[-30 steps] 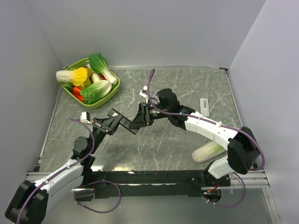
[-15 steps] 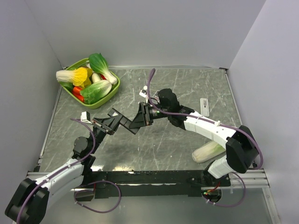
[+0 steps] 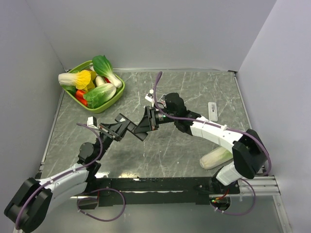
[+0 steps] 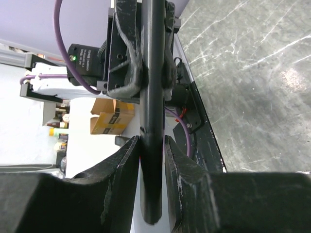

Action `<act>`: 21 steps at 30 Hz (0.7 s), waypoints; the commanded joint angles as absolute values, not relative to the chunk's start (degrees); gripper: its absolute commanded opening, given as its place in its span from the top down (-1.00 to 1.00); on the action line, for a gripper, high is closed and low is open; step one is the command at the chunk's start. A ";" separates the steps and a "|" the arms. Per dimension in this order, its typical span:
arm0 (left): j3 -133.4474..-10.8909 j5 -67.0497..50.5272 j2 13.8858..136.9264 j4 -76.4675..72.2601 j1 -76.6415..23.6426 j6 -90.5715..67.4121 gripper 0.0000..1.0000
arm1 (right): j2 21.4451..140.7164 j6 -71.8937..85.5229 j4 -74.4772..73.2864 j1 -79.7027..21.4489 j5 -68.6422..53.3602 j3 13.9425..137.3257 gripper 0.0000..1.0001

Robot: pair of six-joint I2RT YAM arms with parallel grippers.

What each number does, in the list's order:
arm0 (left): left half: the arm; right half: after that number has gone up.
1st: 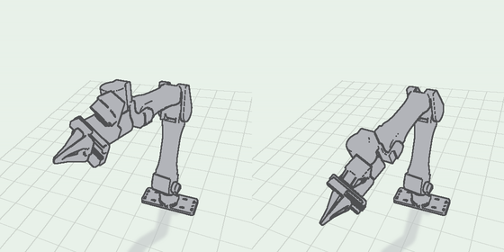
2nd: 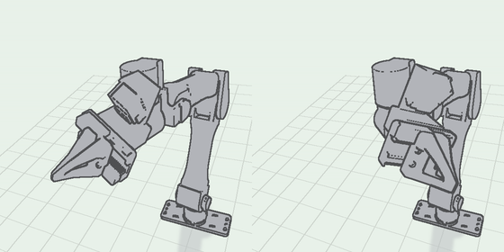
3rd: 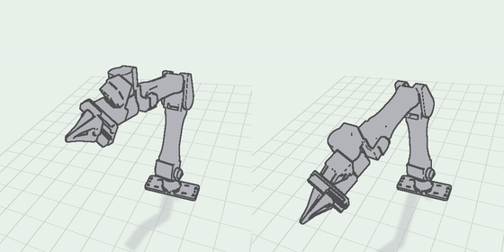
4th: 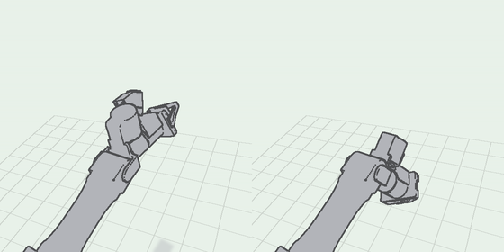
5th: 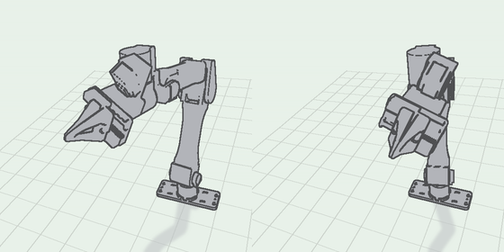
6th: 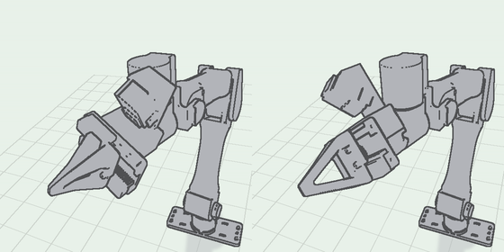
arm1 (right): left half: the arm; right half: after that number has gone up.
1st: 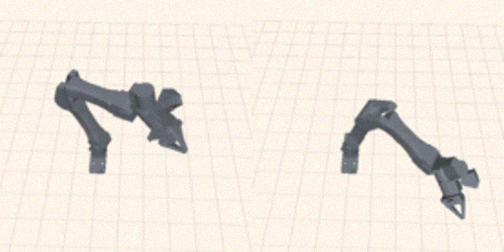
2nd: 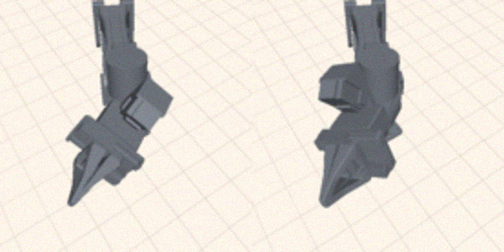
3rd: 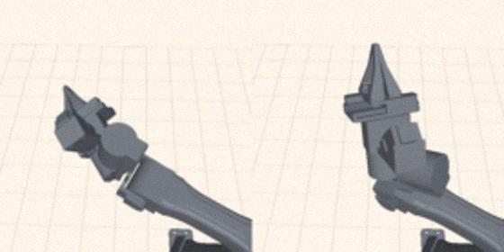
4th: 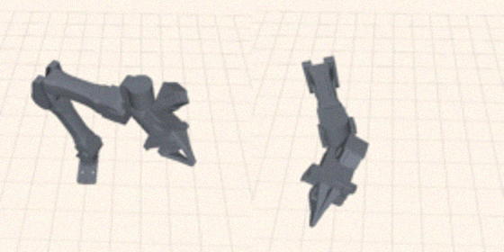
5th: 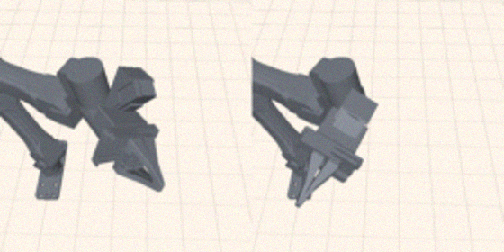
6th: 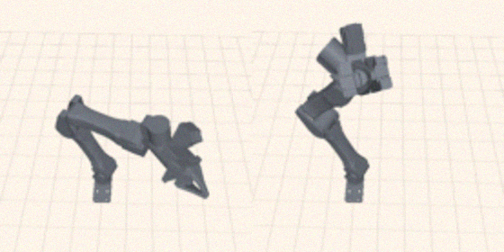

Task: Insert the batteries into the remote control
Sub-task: Load the battery cover into the remote control.

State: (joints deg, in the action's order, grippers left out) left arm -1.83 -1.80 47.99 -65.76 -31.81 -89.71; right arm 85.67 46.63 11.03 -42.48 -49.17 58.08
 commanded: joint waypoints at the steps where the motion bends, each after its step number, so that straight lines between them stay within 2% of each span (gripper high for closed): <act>1: 0.35 -5.01 48.07 -80.77 -34.80 -93.34 0.97 | 88.50 44.82 12.30 -40.78 -42.37 59.50 0.34; 8: -1.05 -4.83 48.34 -80.68 -36.03 -92.29 0.97 | 89.21 45.17 13.36 -40.17 -42.36 59.24 0.38; 12: -0.44 -3.69 47.81 -78.49 -36.12 -92.02 0.96 | 88.51 44.91 14.15 -40.25 -43.50 59.50 0.33; 15: -0.09 -2.20 46.76 -75.24 -36.12 -91.58 0.96 | 87.54 43.51 12.57 -40.17 -43.33 60.38 0.03; 21: -0.09 -0.70 43.86 -68.48 -36.12 -89.74 0.97 | 86.75 42.36 10.90 -40.08 -43.42 61.70 -0.32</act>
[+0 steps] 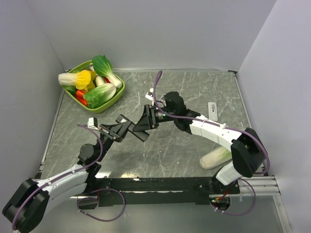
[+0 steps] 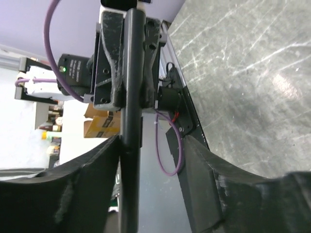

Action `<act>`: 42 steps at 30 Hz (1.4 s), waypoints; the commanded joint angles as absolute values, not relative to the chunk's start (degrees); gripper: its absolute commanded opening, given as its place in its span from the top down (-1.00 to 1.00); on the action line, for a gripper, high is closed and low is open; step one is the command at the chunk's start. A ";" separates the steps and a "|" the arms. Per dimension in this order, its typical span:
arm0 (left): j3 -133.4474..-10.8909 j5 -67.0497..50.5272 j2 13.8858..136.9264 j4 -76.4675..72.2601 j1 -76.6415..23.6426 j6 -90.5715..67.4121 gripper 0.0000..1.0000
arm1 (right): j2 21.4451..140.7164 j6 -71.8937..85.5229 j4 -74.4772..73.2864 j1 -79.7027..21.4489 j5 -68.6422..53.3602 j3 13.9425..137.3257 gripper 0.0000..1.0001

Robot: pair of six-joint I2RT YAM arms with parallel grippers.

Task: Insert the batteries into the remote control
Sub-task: Load the battery cover into the remote control.

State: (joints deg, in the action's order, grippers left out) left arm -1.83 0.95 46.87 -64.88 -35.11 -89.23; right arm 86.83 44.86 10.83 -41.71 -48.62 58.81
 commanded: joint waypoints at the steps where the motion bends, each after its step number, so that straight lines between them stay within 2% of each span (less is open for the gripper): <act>1: -0.09 -0.44 42.99 -67.60 -36.12 -89.48 0.96 | 86.66 42.45 11.07 -39.99 -43.50 61.70 -0.35; 6: -0.09 -0.18 42.01 -63.38 -36.12 -88.24 0.96 | 85.96 41.84 10.46 -39.99 -44.21 63.19 -0.57; 18: 1.49 -0.35 47.64 -65.66 -36.04 -90.44 0.96 | 84.29 37.53 4.93 -40.08 -43.95 66.79 -0.75; 27: 0.79 -0.18 46.14 -62.67 -36.04 -89.91 0.96 | 80.60 29.36 -4.74 -39.73 -40.08 65.84 -0.75; 42: 0.35 -0.18 49.04 -66.36 -36.04 -91.05 0.96 | 76.55 32.78 -0.62 -39.81 -43.59 57.92 -0.55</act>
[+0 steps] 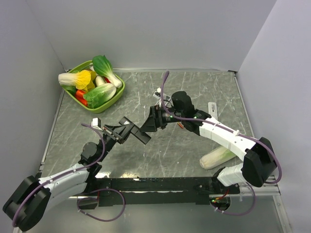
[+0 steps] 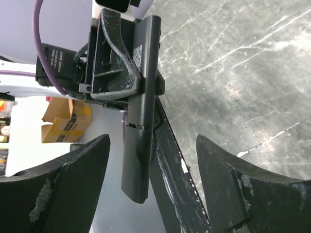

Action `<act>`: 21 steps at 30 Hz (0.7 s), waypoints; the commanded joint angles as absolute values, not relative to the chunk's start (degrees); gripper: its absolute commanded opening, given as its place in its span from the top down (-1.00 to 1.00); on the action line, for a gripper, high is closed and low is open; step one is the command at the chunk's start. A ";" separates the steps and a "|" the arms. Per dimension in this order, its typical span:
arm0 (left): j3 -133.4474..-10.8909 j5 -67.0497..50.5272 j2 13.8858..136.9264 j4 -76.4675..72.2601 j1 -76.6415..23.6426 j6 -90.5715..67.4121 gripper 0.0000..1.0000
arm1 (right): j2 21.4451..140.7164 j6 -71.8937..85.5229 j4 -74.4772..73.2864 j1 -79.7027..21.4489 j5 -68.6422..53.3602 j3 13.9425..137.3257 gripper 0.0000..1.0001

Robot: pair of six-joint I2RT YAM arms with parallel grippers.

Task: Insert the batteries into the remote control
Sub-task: Load the battery cover into the remote control.

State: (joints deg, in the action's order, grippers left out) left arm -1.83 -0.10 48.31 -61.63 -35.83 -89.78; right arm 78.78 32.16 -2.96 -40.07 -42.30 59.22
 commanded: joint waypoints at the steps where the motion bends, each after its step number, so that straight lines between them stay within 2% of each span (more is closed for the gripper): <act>1: 0.44 -0.18 49.04 -66.53 -36.04 -90.97 0.96 | 76.64 32.87 -0.53 -39.73 -43.77 57.66 -0.54; 11: -1.49 -0.18 48.78 -66.62 -36.04 -90.79 0.96 | 78.48 32.08 -0.52 -40.08 -45.35 57.74 -0.32; 21: -1.76 -0.18 49.39 -67.41 -36.04 -91.14 0.96 | 79.54 28.92 -4.04 -41.22 -45.97 59.94 -0.26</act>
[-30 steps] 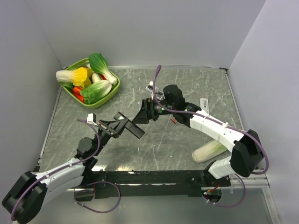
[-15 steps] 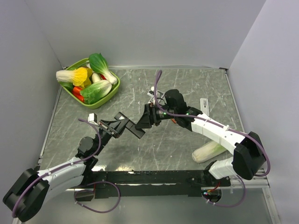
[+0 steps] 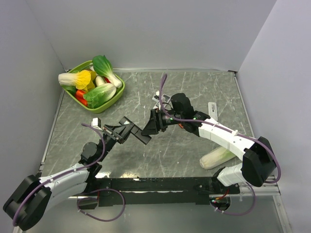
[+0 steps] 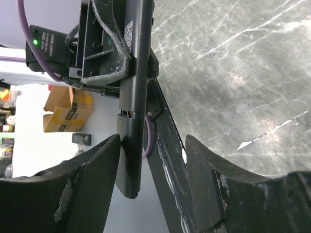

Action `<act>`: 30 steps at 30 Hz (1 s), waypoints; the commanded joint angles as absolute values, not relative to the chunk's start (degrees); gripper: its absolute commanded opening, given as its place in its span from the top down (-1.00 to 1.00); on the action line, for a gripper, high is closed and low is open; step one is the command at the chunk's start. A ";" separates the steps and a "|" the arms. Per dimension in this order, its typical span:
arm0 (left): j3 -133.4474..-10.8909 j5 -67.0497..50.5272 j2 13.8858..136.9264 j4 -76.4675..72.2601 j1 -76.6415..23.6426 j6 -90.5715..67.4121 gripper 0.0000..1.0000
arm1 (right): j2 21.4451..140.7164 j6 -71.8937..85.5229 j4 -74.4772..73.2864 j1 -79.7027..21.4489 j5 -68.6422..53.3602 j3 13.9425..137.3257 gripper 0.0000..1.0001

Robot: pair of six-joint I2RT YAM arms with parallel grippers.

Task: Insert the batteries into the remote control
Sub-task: Load the battery cover into the remote control.

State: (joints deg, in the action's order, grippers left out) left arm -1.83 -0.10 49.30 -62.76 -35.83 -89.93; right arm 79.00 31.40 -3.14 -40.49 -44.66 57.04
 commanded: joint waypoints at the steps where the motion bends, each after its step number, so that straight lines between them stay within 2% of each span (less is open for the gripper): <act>1: -1.76 -0.18 49.39 -67.59 -36.04 -91.23 0.96 | 79.54 28.83 -4.39 -41.39 -45.79 60.20 -0.26; 11: -2.02 -0.18 49.22 -67.24 -35.95 -91.41 0.97 | 79.81 28.92 -4.75 -41.40 -44.21 60.64 -0.27; 14: -1.85 -0.18 48.78 -66.19 -36.04 -91.32 0.96 | 79.19 28.74 -4.92 -41.40 -43.77 61.08 -0.33; 25: -0.44 -0.18 49.31 -64.78 -36.04 -91.41 0.97 | 77.17 25.05 -10.01 -41.31 -40.52 65.82 -0.77; 27: -0.26 -0.18 49.04 -64.34 -36.04 -91.67 0.96 | 75.86 22.16 -11.85 -41.22 -38.16 67.40 -0.96; 30: -0.26 -0.18 48.26 -62.67 -36.04 -91.93 0.97 | 72.61 14.87 -14.94 -41.31 -35.52 68.20 -0.99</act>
